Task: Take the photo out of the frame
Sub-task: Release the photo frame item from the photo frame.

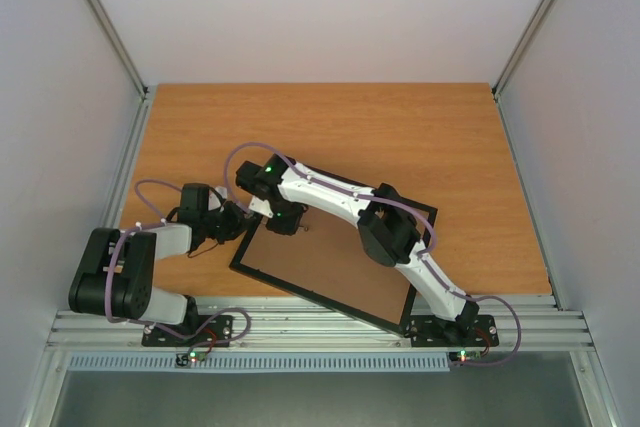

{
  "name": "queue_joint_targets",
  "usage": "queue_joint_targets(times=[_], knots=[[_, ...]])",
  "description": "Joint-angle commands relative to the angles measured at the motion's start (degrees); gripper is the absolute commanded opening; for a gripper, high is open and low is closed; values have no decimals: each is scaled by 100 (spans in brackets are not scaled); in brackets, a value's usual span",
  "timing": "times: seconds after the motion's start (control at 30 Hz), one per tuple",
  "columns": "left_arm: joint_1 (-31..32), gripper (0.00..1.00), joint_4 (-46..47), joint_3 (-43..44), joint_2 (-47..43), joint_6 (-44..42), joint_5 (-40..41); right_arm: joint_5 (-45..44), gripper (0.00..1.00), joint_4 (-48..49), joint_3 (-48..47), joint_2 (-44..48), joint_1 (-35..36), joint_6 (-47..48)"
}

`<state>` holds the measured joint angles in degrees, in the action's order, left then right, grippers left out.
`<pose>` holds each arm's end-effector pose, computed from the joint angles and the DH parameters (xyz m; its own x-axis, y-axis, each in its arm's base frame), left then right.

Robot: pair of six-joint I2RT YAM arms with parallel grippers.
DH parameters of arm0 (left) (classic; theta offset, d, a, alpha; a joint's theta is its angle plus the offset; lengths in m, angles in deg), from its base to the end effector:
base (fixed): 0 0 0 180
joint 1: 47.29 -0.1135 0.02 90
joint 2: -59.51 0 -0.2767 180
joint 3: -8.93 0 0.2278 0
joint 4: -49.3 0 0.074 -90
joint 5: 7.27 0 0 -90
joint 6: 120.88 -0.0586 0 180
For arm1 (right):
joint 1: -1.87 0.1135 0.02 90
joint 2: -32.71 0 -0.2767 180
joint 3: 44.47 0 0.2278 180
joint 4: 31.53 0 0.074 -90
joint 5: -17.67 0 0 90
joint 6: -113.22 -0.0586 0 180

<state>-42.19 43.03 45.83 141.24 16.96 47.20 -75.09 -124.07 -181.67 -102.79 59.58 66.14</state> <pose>0.2143 -0.0533 0.1320 -0.8434 -0.5304 -0.0862 -0.2821 0.5736 -0.7691 0.2391 0.3731 0.1817 0.1841 -0.9819 0.0435 -0.9824 -0.1853 -0.0253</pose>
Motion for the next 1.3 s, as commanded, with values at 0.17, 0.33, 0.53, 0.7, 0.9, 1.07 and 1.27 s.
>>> queue_joint_targets(times=[0.17,0.33,0.53,0.7,0.9,1.07,1.27], knots=[[46,28,-402,-234,75,80,78,-111,1,-157,-215,-238,120,63],[43,28,-346,-255,85,112,63,-236,1,-180,-107,-233,161,93],[46,28,-304,-271,114,125,64,-295,1,-158,11,-121,179,107],[50,28,-300,-282,104,132,68,-279,1,-91,55,-106,209,128],[43,28,-293,-289,97,145,55,-268,1,-47,48,-116,249,174],[43,28,-291,-308,80,152,55,-187,1,51,29,-126,266,164],[45,28,-243,-332,77,166,28,37,1,410,69,-51,276,212]])
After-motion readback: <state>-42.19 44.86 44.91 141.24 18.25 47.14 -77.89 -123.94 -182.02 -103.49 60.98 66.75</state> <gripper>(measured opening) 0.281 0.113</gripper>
